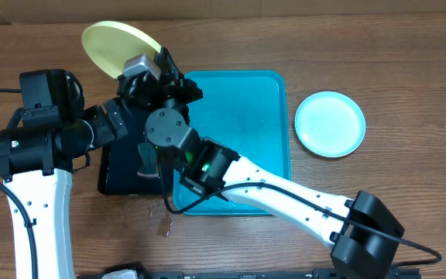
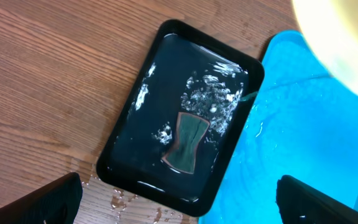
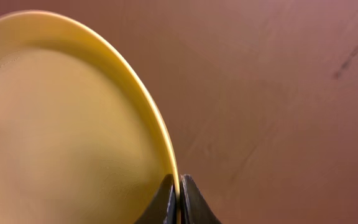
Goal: Clean dirty plates on tray and stack at the side
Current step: 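Tilt the yellow plate upright over the black tray to drain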
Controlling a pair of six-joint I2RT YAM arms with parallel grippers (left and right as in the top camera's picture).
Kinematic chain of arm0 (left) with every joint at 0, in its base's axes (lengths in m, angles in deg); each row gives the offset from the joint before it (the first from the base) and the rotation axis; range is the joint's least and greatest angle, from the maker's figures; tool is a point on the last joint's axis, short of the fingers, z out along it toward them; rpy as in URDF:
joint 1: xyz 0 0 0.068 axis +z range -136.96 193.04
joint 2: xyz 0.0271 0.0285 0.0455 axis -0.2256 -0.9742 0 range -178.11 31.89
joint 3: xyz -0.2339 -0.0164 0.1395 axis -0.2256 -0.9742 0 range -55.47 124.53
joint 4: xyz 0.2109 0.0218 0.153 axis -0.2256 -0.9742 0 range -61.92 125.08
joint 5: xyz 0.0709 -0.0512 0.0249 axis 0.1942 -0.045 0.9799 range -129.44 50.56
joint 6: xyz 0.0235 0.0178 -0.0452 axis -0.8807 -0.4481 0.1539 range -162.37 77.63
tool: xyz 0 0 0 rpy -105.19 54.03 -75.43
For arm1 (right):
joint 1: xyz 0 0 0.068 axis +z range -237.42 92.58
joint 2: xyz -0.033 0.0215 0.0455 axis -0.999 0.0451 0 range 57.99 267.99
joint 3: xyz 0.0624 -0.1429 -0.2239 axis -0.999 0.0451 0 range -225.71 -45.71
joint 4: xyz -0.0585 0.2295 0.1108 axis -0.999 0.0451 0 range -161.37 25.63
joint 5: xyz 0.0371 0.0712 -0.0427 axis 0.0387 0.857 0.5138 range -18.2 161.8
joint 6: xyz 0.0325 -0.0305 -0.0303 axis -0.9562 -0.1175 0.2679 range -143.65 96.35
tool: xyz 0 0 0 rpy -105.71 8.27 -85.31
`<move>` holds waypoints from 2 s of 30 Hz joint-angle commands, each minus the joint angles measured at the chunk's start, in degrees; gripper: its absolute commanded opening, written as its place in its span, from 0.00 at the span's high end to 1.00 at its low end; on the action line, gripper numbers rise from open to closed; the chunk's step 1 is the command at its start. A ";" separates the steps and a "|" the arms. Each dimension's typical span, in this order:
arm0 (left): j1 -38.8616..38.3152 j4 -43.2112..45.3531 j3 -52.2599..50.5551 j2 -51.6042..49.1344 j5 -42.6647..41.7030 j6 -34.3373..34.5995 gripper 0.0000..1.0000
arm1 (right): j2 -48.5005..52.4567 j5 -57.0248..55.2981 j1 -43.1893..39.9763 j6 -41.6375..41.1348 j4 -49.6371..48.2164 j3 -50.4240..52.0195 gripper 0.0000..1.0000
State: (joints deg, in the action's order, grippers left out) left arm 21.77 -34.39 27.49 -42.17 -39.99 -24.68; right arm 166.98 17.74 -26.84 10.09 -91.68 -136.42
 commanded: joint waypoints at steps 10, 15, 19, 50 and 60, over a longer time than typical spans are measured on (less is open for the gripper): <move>0.31 0.07 0.76 -0.20 0.76 0.55 0.00 | 0.00 -0.33 2.91 16.26 -11.98 -1.51 0.96; 0.28 0.07 0.76 -0.20 0.76 0.55 0.00 | 0.00 -0.26 2.91 17.42 -14.08 -1.51 0.96; 0.31 0.07 0.76 -0.20 0.76 0.55 0.00 | 0.00 0.13 2.91 19.78 -15.50 -1.51 0.96; 0.31 0.07 0.76 -0.20 0.76 0.55 0.00 | 0.00 0.13 3.13 22.25 -18.67 -1.51 0.96; 0.31 0.07 0.76 -0.20 0.76 0.55 0.00 | 0.00 0.11 3.13 22.25 -18.67 -1.51 0.96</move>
State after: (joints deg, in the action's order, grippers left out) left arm 21.77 -34.37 27.49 -42.17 -39.99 -24.70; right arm 167.03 17.61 -23.74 32.34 -109.69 -136.47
